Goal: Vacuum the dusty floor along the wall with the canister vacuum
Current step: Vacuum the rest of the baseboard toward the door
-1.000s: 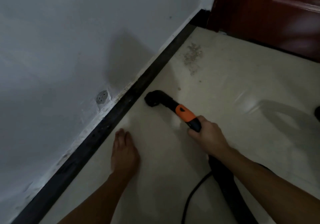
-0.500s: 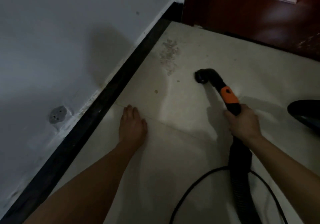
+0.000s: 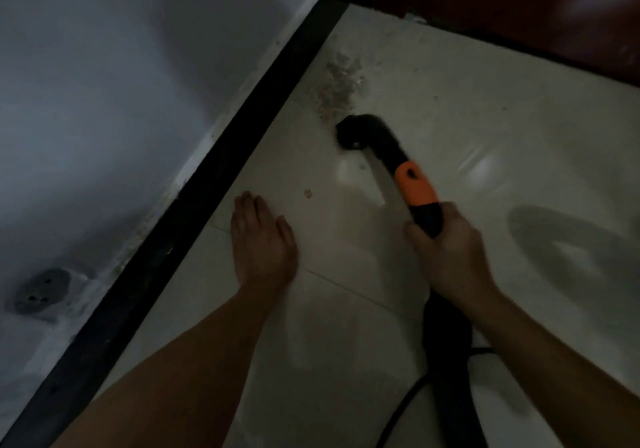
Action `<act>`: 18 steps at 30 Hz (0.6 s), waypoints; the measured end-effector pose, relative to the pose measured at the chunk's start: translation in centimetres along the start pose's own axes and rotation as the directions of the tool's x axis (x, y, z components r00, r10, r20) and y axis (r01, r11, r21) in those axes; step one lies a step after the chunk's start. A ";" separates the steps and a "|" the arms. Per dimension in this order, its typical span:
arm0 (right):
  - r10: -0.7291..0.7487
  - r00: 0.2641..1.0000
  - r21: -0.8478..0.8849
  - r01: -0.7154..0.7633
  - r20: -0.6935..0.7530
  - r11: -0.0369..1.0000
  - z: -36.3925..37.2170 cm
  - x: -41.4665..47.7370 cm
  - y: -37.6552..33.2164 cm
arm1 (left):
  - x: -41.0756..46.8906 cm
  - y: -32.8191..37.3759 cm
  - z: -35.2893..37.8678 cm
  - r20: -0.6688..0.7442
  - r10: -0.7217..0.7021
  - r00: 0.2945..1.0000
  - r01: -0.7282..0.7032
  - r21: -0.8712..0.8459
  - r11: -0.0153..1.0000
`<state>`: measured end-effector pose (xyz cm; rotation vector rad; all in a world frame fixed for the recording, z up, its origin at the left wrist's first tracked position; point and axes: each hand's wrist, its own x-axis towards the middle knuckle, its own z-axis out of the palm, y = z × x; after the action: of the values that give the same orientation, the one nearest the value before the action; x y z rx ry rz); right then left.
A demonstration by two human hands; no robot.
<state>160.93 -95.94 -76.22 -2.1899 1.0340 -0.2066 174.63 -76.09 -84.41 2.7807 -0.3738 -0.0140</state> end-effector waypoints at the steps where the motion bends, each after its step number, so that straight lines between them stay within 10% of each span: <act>1: -0.014 0.999 0.015 0.013 0.049 1.000 0.7 -0.5 -0.5 | 0.0 0.1 -0.2 0.001 0.002 1.000 -0.002 -0.006 1.000; 18: 0.016 1.000 -0.031 -0.016 -0.002 0.999 0.5 5.2 -2.4 | 0.0 0.6 -0.6 0.062 -0.042 0.997 0.040 0.028 0.999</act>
<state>166.13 -98.45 -75.81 -2.2094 1.0620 -0.1869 174.48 -76.46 -83.60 2.8187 -0.3348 -0.1075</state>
